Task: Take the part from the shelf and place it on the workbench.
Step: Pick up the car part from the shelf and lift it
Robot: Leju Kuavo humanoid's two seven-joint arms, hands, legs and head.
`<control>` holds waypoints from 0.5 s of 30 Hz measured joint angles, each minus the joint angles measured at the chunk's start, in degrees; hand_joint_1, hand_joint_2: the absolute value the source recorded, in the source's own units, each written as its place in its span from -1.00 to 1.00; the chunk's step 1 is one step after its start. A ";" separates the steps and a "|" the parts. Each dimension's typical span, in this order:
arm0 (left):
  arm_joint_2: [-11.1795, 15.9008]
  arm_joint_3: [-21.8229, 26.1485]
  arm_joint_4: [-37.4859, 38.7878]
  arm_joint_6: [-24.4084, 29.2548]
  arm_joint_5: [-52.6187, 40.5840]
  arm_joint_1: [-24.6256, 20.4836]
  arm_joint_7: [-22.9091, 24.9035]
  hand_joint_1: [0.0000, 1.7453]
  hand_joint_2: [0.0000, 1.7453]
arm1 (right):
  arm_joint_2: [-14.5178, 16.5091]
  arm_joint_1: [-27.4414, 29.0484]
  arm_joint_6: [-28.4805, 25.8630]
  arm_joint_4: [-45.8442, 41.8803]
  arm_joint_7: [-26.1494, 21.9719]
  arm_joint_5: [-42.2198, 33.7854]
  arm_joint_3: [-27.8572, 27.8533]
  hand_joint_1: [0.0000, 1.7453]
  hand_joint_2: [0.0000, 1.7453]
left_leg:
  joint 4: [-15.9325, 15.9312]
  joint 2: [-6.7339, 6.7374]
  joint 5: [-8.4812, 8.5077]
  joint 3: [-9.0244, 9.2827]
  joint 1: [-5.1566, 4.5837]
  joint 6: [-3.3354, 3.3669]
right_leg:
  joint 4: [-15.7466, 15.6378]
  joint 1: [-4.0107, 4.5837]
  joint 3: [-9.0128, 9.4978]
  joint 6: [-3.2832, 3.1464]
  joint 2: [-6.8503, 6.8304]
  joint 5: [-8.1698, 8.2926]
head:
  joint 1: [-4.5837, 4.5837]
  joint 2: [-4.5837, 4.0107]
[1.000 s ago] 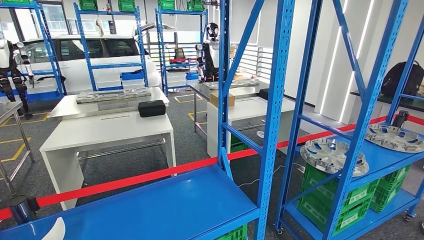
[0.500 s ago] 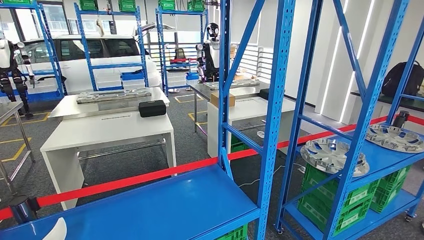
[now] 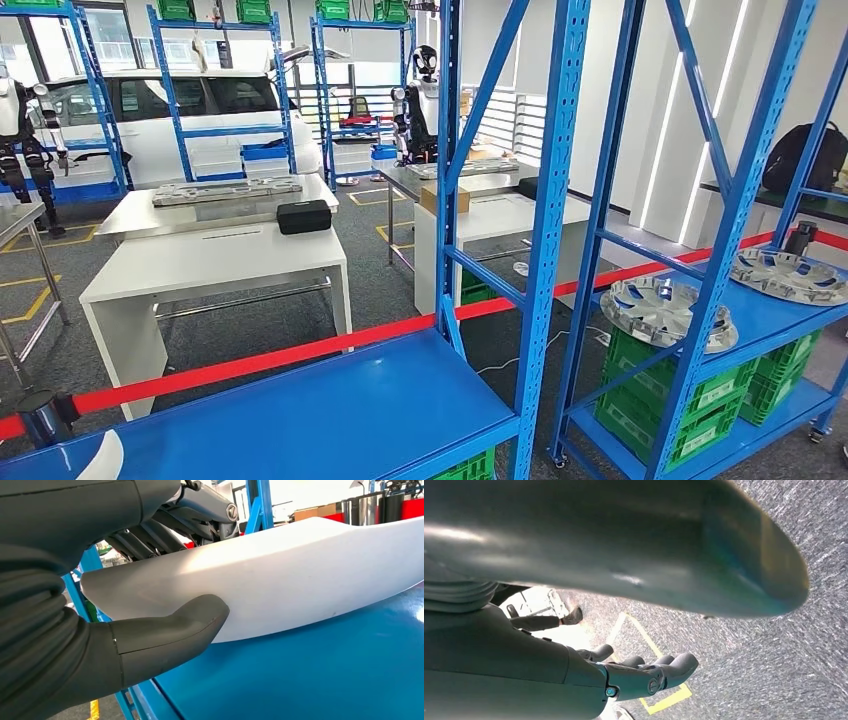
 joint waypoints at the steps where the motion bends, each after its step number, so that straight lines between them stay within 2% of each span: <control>1: 0.11 0.00 -0.03 0.08 -0.01 -0.21 -0.10 1.00 1.00 | 0.00 0.00 0.00 0.00 -0.02 0.17 -0.01 -1.00 -1.00 | 0.00 0.00 0.00 0.00 0.00 0.00 | 0.00 0.00 -0.01 0.00 0.00 0.00 | 0.00 0.00; 7: 1.13 0.00 -0.48 0.92 0.01 -2.51 -1.52 1.00 1.00 | -0.02 -0.01 0.03 0.00 -0.03 0.73 -0.03 -1.00 -1.00 | 0.00 0.00 0.00 -0.02 0.00 0.00 | 0.00 0.01 -0.02 0.00 -0.01 0.00 | 0.00 0.00; 15: 1.69 0.00 -1.13 1.40 0.10 -8.00 -2.93 1.00 1.00 | -0.03 0.01 -1.01 0.00 -0.50 0.55 -0.50 -1.00 -1.00 | 0.00 0.00 0.00 -0.03 0.02 0.00 | 0.01 0.00 -0.02 0.00 -0.01 0.01 | 0.00 0.00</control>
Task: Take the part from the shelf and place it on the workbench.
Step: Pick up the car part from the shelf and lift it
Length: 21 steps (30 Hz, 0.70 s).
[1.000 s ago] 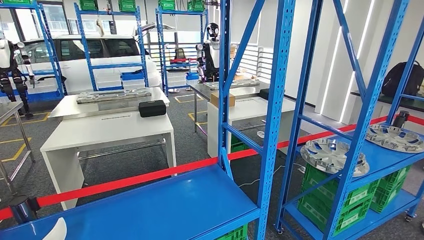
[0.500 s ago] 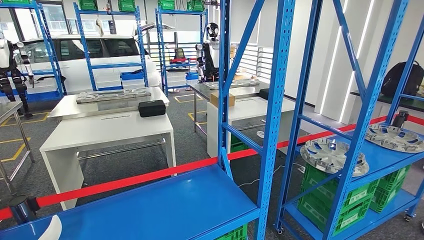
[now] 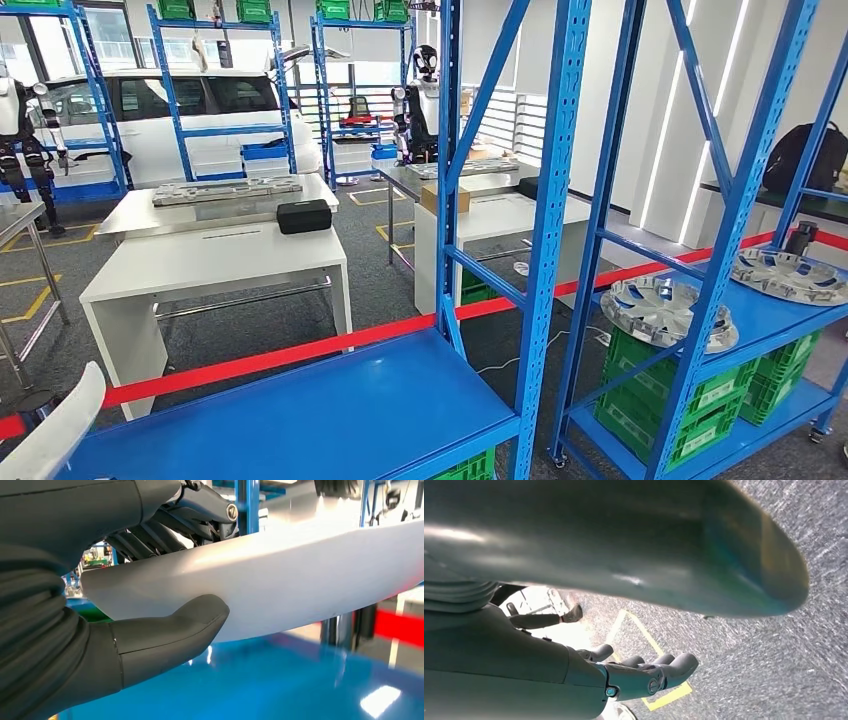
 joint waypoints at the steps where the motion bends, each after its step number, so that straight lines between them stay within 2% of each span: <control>1: 0.07 0.00 -0.09 0.09 0.03 -0.44 -0.18 1.00 1.00 | 0.01 0.00 -0.21 0.00 -0.22 -0.08 -0.08 -1.00 -1.00 | 0.00 0.00 0.00 0.00 0.00 0.00 | 0.00 0.00 0.00 0.00 0.00 0.00 | 0.00 0.00; 9: 0.57 0.04 -0.54 0.66 0.88 -2.41 -3.80 1.00 1.00 | 0.01 -0.01 -1.36 0.00 -0.62 -0.05 -0.75 -1.00 -1.00 | 0.00 0.00 0.00 0.00 0.00 0.00 | 0.00 0.00 0.00 -0.01 -0.01 -0.01 | 0.00 0.00; 21: 1.50 0.05 -0.74 1.83 1.47 -1.45 -6.49 1.00 1.00 | 0.01 -0.20 -3.49 0.00 -1.33 0.64 -1.02 -1.00 -1.00 | 0.00 -0.01 0.00 -0.02 0.00 0.00 | 0.01 0.00 0.00 -0.01 -0.01 -0.01 | 0.00 0.00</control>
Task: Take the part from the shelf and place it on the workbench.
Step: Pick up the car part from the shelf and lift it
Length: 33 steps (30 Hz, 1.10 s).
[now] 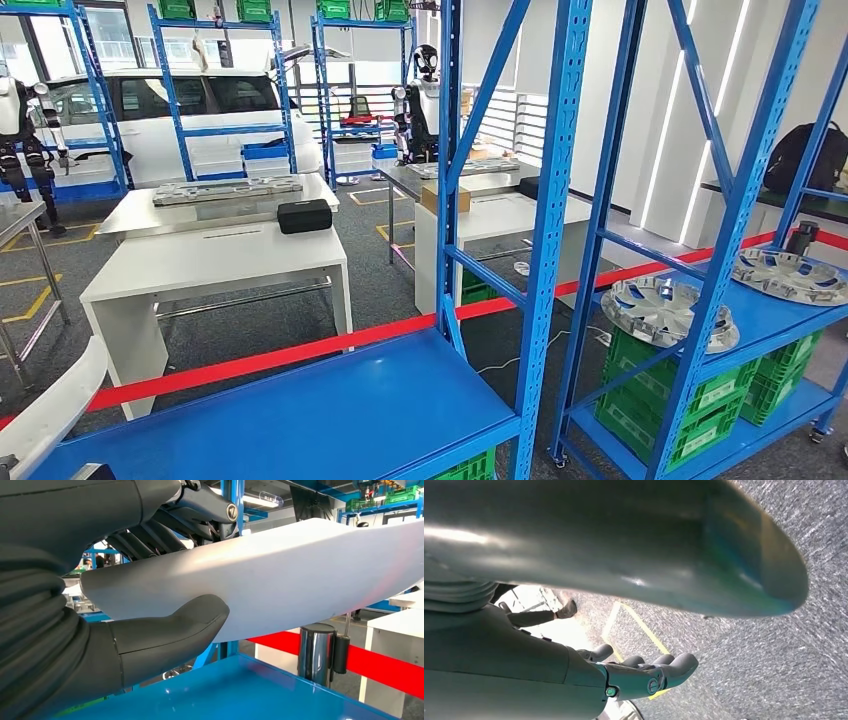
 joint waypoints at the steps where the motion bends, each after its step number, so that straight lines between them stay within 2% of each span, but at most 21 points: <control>1: 0.05 0.01 0.00 0.09 0.04 0.17 -0.14 1.00 1.00 | 0.00 -0.05 -0.08 0.00 0.05 0.02 0.00 -1.00 -1.00 | 0.00 0.00 0.00 0.00 0.00 0.00 | 0.00 0.00 0.00 0.00 0.00 0.00 | 0.00 0.00; 5: 0.22 0.01 0.00 0.11 0.14 0.59 -0.42 1.00 1.00 | 0.00 -0.29 -0.25 0.00 0.12 0.35 0.00 -1.00 -1.00 | 0.03 0.00 -0.02 -0.03 -0.02 0.02 | -0.02 -0.03 0.01 0.02 0.00 0.01 | 0.00 0.00; 10: 0.64 0.27 0.02 -1.83 1.47 1.16 -1.88 1.00 1.00 | 0.14 -0.72 -0.26 0.00 0.13 0.52 0.00 -1.00 -1.00 | 0.30 -0.02 -0.22 -0.14 -0.34 0.37 | -0.08 -0.37 0.03 0.35 -0.02 0.04 | -0.03 0.00; 12: 0.76 0.69 0.02 -2.72 2.14 1.41 -2.44 1.00 1.00 | 0.19 -0.84 -0.27 0.00 0.14 0.54 0.00 -1.00 -1.00 | 0.39 -0.03 -0.20 -0.20 -0.44 0.60 | -0.13 -0.47 0.04 0.60 -0.01 0.13 | -0.04 0.00; 14: 0.85 1.01 0.00 -3.30 2.54 1.51 -2.79 1.00 1.00 | 0.20 -0.89 -0.28 0.00 0.14 0.55 0.00 -1.00 -1.00 | -0.05 0.04 0.19 -0.02 -0.23 1.11 | 0.03 -0.44 0.02 0.98 -0.02 -0.01 | -0.03 0.00; 16: 0.86 1.14 -0.02 -3.49 2.61 1.57 -2.83 1.00 1.00 | 0.20 -0.95 -0.31 0.00 0.14 0.57 0.00 -1.00 -1.00 | -0.67 0.21 0.64 0.21 0.14 1.63 | 2.80 -0.34 -1.15 1.20 -0.05 -2.06 | 0.07 0.00; 19: 0.85 1.21 -0.02 -3.46 2.07 2.03 -2.52 1.00 1.00 | 0.24 -0.96 -0.31 0.00 0.14 0.63 0.00 -1.00 -1.00 | -0.66 0.44 0.72 0.09 0.22 1.83 | 13.63 -0.48 -6.01 1.45 -0.09 -7.32 | 0.25 0.00; 20: 0.85 1.21 -0.02 -3.41 1.85 2.25 -2.43 1.00 1.00 | 0.24 -0.94 -0.31 0.00 0.15 0.65 0.00 -1.00 -1.00 | -0.57 0.47 0.70 0.01 0.24 1.82 | 15.90 -0.55 -7.04 1.53 -0.09 -7.77 | 0.26 0.00; 21: 0.85 1.21 -0.02 -3.33 1.70 2.41 -2.39 1.00 1.00 | 0.23 -0.93 -0.29 0.00 0.16 0.66 0.00 -1.00 -1.00 | -0.43 0.48 0.67 -0.09 0.30 1.76 | 16.07 -0.61 -7.06 1.60 -0.10 -7.11 | 0.28 0.00; 22: 0.85 1.21 -0.03 -3.24 1.66 2.48 -2.39 1.00 1.00 | 0.22 -0.96 -0.28 0.00 0.16 0.68 0.00 -1.00 -1.00 | -0.22 0.46 0.60 -0.19 0.42 1.63 | 13.89 -0.71 -5.91 1.65 -0.13 -5.51 | 0.31 0.00; 24: 0.87 1.21 -0.16 -3.08 1.62 2.37 -2.46 1.00 1.00 | 0.22 -1.14 -0.20 0.00 0.15 0.73 0.00 -1.00 -1.00 | 0.43 0.37 0.34 -0.50 0.59 1.01 | 6.30 -0.85 -1.87 1.68 -0.18 -2.36 | 0.35 0.00; 25: 0.91 1.21 -0.28 -3.06 1.55 2.23 -2.50 1.00 1.00 | 0.25 -1.24 -0.14 0.00 0.15 0.79 0.00 -1.00 -1.00 | 0.74 0.31 0.23 -0.66 0.59 0.59 | 3.63 -0.79 -0.49 1.46 -0.12 -1.46 | 0.36 0.00; 26: 0.95 1.21 -0.42 -3.06 1.43 2.03 -2.52 1.00 1.00 | 0.29 -1.34 -0.06 0.00 0.14 0.85 0.00 -1.00 -1.00 | 1.01 0.25 0.17 -0.83 0.50 0.15 | 2.21 -0.75 0.16 1.12 -0.03 -1.33 | 0.33 0.00; 29: 1.13 1.21 -0.68 -3.10 0.96 1.36 -2.52 1.00 1.00 | 0.37 -1.44 0.11 0.00 0.14 0.97 0.00 -1.00 -1.00 | 1.15 0.15 0.32 -1.13 0.46 -0.98 | 1.97 -0.74 -0.27 -0.22 0.15 -1.31 | 0.15 0.00; 30: 1.21 1.21 -0.73 -3.13 0.82 1.20 -2.50 1.00 1.00 | 0.38 -1.46 0.13 0.00 0.15 0.97 -0.01 -1.00 -1.00 | 1.69 0.17 -0.28 -1.43 0.54 -1.31 | 1.85 -0.77 -0.37 -0.67 0.14 -1.07 | 0.06 0.01; 31: 1.27 1.20 -0.77 -3.15 0.73 1.05 -2.44 1.00 1.00 | 0.39 -1.49 0.14 0.00 0.14 0.97 -0.01 -1.00 -1.00 | 3.21 0.19 -1.54 -2.07 0.60 -1.59 | 1.69 -0.83 -0.48 -1.11 0.13 -0.81 | -0.03 0.00; 33: 1.36 1.20 -0.78 -3.25 0.60 0.76 -2.35 1.00 1.00 | 0.40 -1.52 0.17 0.00 0.13 0.97 -0.02 -1.00 -1.00 | 9.51 0.23 -5.67 -4.48 0.64 -1.98 | 1.55 -0.81 -0.84 -1.64 0.12 -0.40 | -0.21 0.00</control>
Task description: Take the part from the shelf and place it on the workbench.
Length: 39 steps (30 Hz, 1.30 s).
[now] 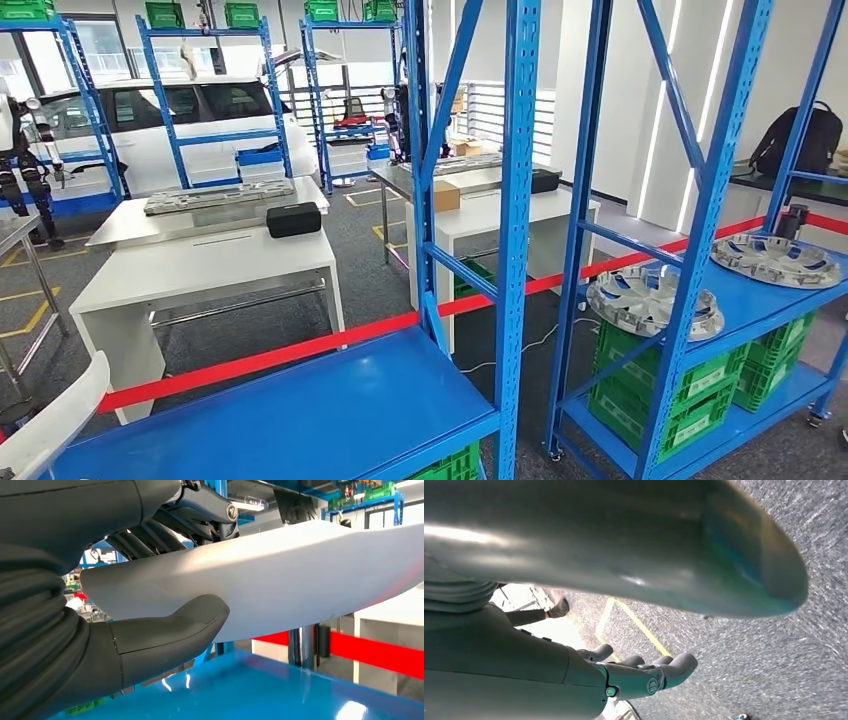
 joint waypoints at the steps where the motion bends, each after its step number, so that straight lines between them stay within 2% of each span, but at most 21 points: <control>1: 0.01 0.00 0.01 -0.13 -0.03 -0.10 -0.03 1.00 1.00 | 0.01 0.01 0.02 0.00 -0.02 0.00 0.00 -1.00 -1.00 | 3.74 0.00 -1.81 -1.35 0.00 -0.11 | 0.01 0.07 -0.24 -0.12 -0.01 0.16 | -0.05 0.00; 3: 0.02 0.00 0.08 -0.55 -0.11 -0.15 -0.33 1.00 1.00 | 0.03 0.03 0.07 0.00 -0.05 0.00 0.00 -1.00 -1.00 | 7.25 0.00 -2.61 -2.13 -0.01 -0.09 | 0.06 0.22 -0.69 -0.18 -0.01 0.48 | -0.13 0.00; 4: 0.02 0.00 0.10 -0.76 -0.15 -0.19 -0.56 1.00 1.00 | 0.04 0.03 0.08 0.00 -0.06 0.00 0.00 -1.00 -1.00 | 5.74 0.00 -1.43 -0.94 -0.03 0.08 | 0.09 0.28 -0.85 -0.15 -0.01 0.63 | -0.15 0.00; 6: 0.01 0.01 0.09 -0.97 -0.20 -0.41 -0.99 1.00 1.00 | 0.05 0.02 0.08 0.00 -0.12 0.00 0.00 -1.00 -1.00 | -2.09 -0.04 1.65 3.75 -0.13 0.68 | 0.12 0.35 -1.04 0.07 0.00 0.91 | -0.19 0.00; 8: 0.00 0.00 0.03 -1.04 -0.22 -0.71 -1.27 1.00 1.00 | 0.11 -0.02 0.08 0.00 -0.20 0.00 0.00 -1.00 -1.00 | -8.01 -0.13 2.94 7.15 -0.50 1.13 | 0.05 0.38 -1.24 0.61 0.02 1.33 | -0.14 0.00; 12: -0.13 -0.01 0.01 -1.58 -0.46 -0.85 -1.63 1.00 1.00 | 0.30 0.06 0.05 0.00 -0.05 -0.05 -0.03 -1.00 -1.00 | -9.60 -0.03 3.76 7.32 -0.60 2.18 | -0.01 0.33 -1.61 2.03 0.00 1.77 | -0.06 0.00; 14: -0.33 -0.01 0.01 -2.09 -0.74 -0.86 -1.98 1.00 1.00 | 0.34 0.02 0.04 0.00 0.03 -0.09 -0.07 -1.00 -1.00 | -10.03 0.21 4.56 6.84 -0.25 3.00 | 3.42 0.38 -3.07 2.56 -0.08 -1.07 | 0.14 0.00; 16: -0.48 -0.01 0.05 -2.52 -0.86 -0.73 -2.15 1.00 1.00 | 0.37 0.03 0.04 0.00 0.03 -0.17 -0.11 -1.00 -1.00 | -9.93 0.38 5.13 5.93 -0.31 3.41 | 10.83 0.36 -5.85 2.97 -0.13 -5.52 | 0.30 0.00; 18: -0.55 -0.01 0.14 -2.77 -0.91 -0.49 -2.17 1.00 1.00 | 0.37 0.09 0.04 0.00 0.04 -0.29 -0.18 -1.00 -1.00 | -9.63 0.44 5.69 4.88 -0.34 3.46 | 15.46 0.34 -7.07 3.20 -0.15 -7.27 | 0.36 0.00; 19: -0.57 -0.01 0.16 -2.85 -0.96 -0.41 -2.16 1.00 1.00 | 0.36 0.09 0.04 0.00 0.04 -0.33 -0.21 -1.00 -1.00 | -9.41 0.44 5.92 4.37 -0.33 3.37 | 14.65 0.34 -6.13 3.19 -0.17 -6.58 | 0.41 0.00; 22: -0.58 -0.03 0.16 -3.19 -1.17 -0.35 -2.05 1.00 1.00 | 0.35 -0.08 0.04 0.00 0.06 -0.35 -0.28 -1.00 -1.00 | -8.58 0.44 6.39 3.14 -0.35 2.86 | 3.85 0.46 0.77 2.61 -0.22 -3.03 | 0.48 0.00; 23: -0.58 -0.04 0.15 -3.41 -1.21 -0.36 -2.05 1.00 1.00 | 0.37 -0.12 0.06 0.00 0.09 -0.35 -0.28 -1.00 -1.00 | -8.37 0.45 6.54 2.91 -0.42 2.59 | 1.43 0.57 2.14 2.28 -0.21 -2.43 | 0.47 0.00; 27: -0.59 -0.11 0.15 -3.97 -1.24 -0.34 -2.29 1.00 1.00 | 0.48 -0.20 0.10 0.00 0.25 -0.39 -0.31 -1.00 -1.00 | -8.18 0.36 7.06 2.20 -0.47 1.08 | 0.01 0.63 1.93 0.79 -0.15 -1.43 | 0.35 0.00; 28: -0.55 -0.11 0.16 -4.01 -1.24 -0.35 -2.34 1.00 1.00 | 0.49 -0.21 0.10 0.00 0.29 -0.40 -0.32 -1.00 -1.00 | -7.26 0.32 6.12 1.67 -0.40 0.73 | -0.22 0.55 1.65 0.33 -0.18 -0.98 | 0.28 0.00; 30: -0.45 -0.11 0.18 -4.12 -1.24 -0.35 -2.41 1.00 1.00 | 0.51 -0.23 0.11 0.00 0.35 -0.42 -0.34 -1.00 -1.00 | -2.22 0.25 2.12 -0.27 -0.22 0.16 | -0.47 0.43 0.90 -0.27 -0.25 -0.13 | 0.10 0.00; 32: -0.43 -0.12 0.25 -4.45 -1.25 -0.22 -2.71 1.00 1.00 | 0.51 -0.22 0.19 0.00 0.32 -0.42 -0.35 -1.00 -1.00 | 4.74 0.25 -1.76 -2.31 -0.12 -0.27 | -0.45 0.45 -0.10 -0.38 -0.25 0.63 | -0.01 0.00; 33: -0.44 -0.15 0.28 -4.74 -1.33 -0.11 -2.92 1.00 1.00 | 0.52 -0.22 0.27 0.00 0.28 -0.42 -0.35 -1.00 -1.00 | 6.56 0.25 -2.37 -2.47 -0.09 -0.38 | -0.42 0.46 -0.62 -0.33 -0.24 1.01 | -0.06 0.00; 34: -0.45 -0.19 0.31 -5.07 -1.44 -0.03 -3.13 1.00 1.00 | 0.52 -0.22 0.35 0.00 0.25 -0.42 -0.35 -1.00 -1.00 | 6.28 0.25 -1.91 -1.60 -0.05 -0.39 | -0.39 0.46 -1.12 -0.25 -0.24 1.40 | -0.08 0.00; 35: -0.46 -0.24 0.31 -5.41 -1.54 -0.01 -3.30 1.00 1.00 | 0.52 -0.23 0.43 0.00 0.22 -0.42 -0.35 -1.00 -1.00 | 3.84 0.26 -0.66 0.36 -0.02 -0.33 | -0.37 0.45 -1.56 -0.13 -0.23 1.77 | -0.12 0.00; 37: -0.48 -0.32 0.25 -5.88 -1.65 -0.14 -3.54 1.00 1.00 | 0.52 -0.26 0.51 0.00 0.21 -0.42 -0.35 -1.00 -1.00 | -4.17 0.24 1.47 5.85 -0.10 0.05 | -0.35 0.47 -2.18 0.29 -0.23 2.44 | -0.14 0.00; 39: -0.51 -0.34 0.18 -6.09 -1.66 -0.27 -3.83 1.00 1.00 | 0.54 -0.29 0.56 0.00 0.22 -0.42 -0.35 -1.00 -1.00 | -8.88 0.13 2.04 8.69 -0.45 0.69 | -0.45 0.50 -2.44 0.96 -0.22 3.14 | -0.06 0.00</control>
